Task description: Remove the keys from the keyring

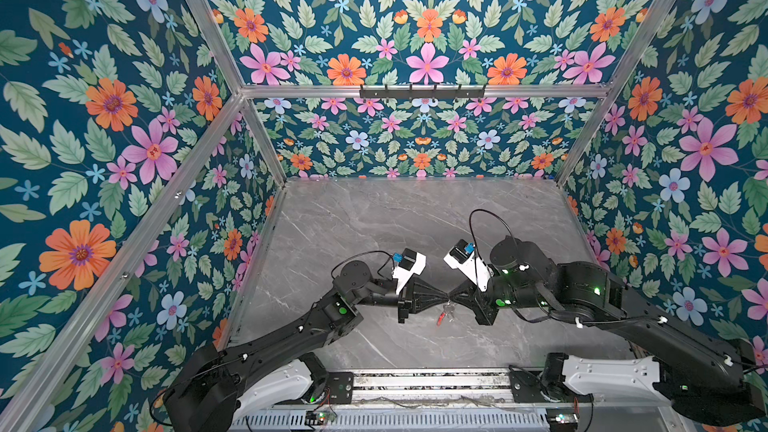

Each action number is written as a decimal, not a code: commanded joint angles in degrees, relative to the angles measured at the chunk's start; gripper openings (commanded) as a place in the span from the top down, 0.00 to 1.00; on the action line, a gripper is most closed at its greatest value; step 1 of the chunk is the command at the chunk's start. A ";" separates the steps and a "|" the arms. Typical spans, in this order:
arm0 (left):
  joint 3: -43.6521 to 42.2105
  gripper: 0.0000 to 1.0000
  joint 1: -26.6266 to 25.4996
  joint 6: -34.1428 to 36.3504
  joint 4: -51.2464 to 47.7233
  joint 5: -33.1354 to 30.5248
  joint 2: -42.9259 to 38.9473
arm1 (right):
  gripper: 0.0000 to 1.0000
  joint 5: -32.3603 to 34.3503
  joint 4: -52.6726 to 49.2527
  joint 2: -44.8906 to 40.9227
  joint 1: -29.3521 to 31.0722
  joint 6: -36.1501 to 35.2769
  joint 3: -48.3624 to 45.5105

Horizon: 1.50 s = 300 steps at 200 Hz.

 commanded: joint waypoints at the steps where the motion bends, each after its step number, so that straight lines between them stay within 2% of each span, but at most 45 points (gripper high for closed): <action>1: -0.72 1.00 0.04 -2.13 6.77 -4.90 -1.10 | 0.73 0.85 8.28 -3.46 0.03 -0.83 -2.79; 12: -1.50 1.00 0.05 -3.26 8.57 -6.56 -1.69 | 0.63 1.41 13.14 -6.61 0.03 -0.82 -5.82; 25: -2.59 1.00 0.00 -5.09 11.54 -8.71 -2.13 | 0.56 2.20 20.42 -10.97 0.03 -0.71 -10.69; 49: -3.94 1.00 0.03 -7.62 16.04 -10.10 -2.09 | 0.52 4.07 29.86 -16.76 0.03 -0.36 -17.90; 69: -4.30 1.00 0.04 -8.42 16.96 -10.72 -1.87 | 0.52 2.14 34.66 -18.34 0.03 -0.04 -20.84; 105: -4.92 1.00 -0.01 -8.94 18.40 -10.60 -1.96 | 0.53 0.00 34.53 -15.69 0.03 0.68 -20.31; 129: -5.41 1.00 0.01 -9.80 20.55 -9.98 -1.75 | 0.59 1.58 35.21 -14.94 0.03 1.33 -20.07; 151: -5.70 1.00 0.02 -10.08 21.14 -9.70 -1.82 | 0.64 -0.04 34.90 -13.55 -0.14 1.68 -19.25; 197: -6.41 1.00 0.03 -10.45 22.74 -9.81 -2.31 | 0.64 0.57 35.34 -13.28 -0.60 2.68 -19.81; 220: -7.59 1.00 0.03 -10.63 25.01 -11.06 -2.86 | 0.59 -0.17 35.86 -15.05 -0.67 1.78 -21.40; 238: -8.42 1.00 0.01 -10.81 27.58 -11.71 -2.84 | 0.68 -3.55 38.08 -16.25 -0.67 0.86 -23.51; 259: -8.97 1.00 0.03 -11.43 30.50 -11.31 -2.41 | 0.73 -5.99 40.03 -16.99 -0.67 -0.38 -25.67; 281: -8.97 1.00 0.03 -11.94 31.70 -10.41 -2.11 | 0.72 -6.92 39.74 -17.05 -0.67 -1.89 -26.91; 300: -9.06 1.00 0.00 -11.97 32.01 -9.91 -2.27 | 0.63 -7.69 39.92 -16.72 -0.67 -2.10 -27.50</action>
